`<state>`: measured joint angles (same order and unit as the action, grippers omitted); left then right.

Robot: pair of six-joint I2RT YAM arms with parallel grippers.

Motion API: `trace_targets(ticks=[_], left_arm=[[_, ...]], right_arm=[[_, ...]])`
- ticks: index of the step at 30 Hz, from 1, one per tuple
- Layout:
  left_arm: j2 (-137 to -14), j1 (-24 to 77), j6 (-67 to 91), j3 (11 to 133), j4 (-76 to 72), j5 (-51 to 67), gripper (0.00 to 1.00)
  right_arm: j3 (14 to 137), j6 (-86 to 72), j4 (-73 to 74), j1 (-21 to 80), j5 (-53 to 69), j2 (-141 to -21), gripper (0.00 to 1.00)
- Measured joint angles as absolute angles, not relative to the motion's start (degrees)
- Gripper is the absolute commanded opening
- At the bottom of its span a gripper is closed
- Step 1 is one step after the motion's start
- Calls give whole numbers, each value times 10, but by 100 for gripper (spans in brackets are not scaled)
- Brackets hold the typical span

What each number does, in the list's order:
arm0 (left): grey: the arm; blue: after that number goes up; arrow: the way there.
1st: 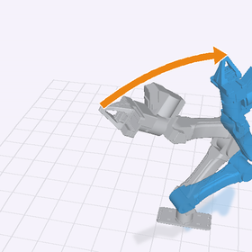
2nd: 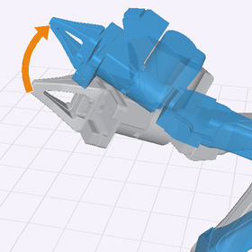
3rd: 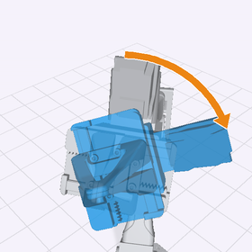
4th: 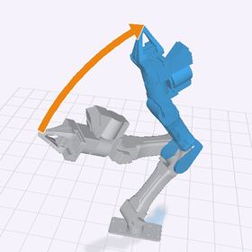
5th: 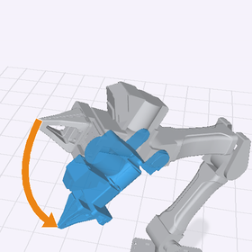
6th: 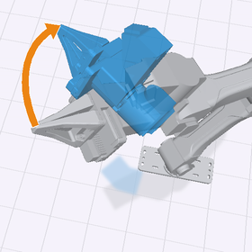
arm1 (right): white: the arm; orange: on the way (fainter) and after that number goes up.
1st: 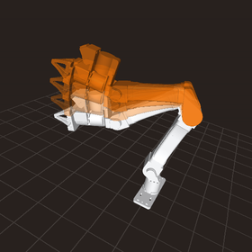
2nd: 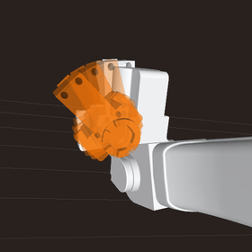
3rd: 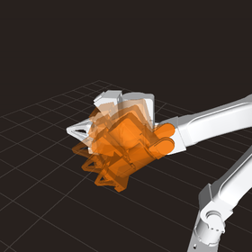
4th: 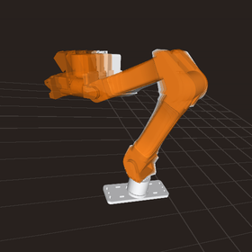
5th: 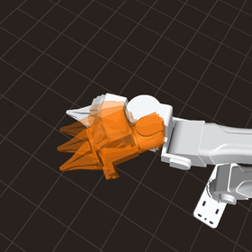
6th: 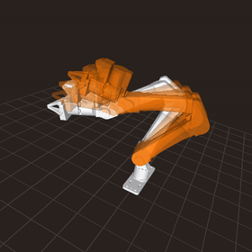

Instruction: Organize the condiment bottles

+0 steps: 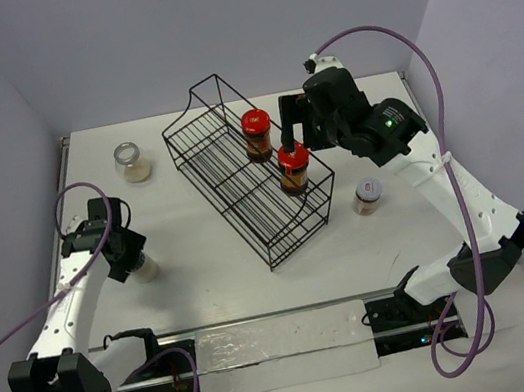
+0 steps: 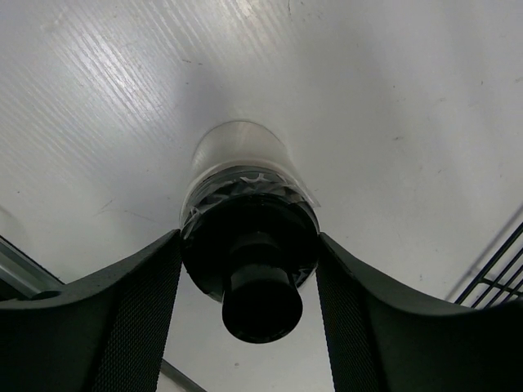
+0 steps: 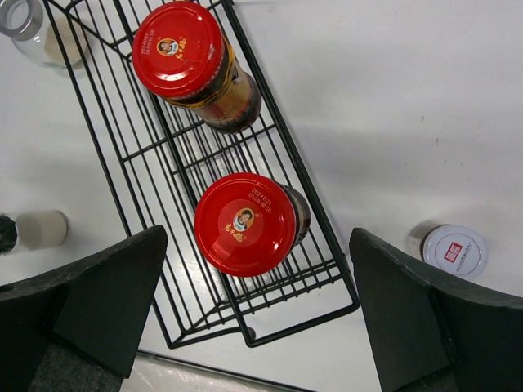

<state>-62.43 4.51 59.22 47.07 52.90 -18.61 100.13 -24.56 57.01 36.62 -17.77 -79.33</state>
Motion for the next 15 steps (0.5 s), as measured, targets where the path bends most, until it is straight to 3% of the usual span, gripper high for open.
trace_targets(ticks=[2,4,7,15], left_arm=[[-619,45,585,471,529,-186,19],[-614,45,570,472,528,-180,12],[-615,48,519,497,536,-166,10],[-619,89,351,710,496,-101,10]], right_arm=[[999,-246,569,366,-178,-791,100],[999,-246,567,366,-178,-790,100],[999,-246,566,366,-178,-789,100],[999,-247,566,366,-183,-789,100]])
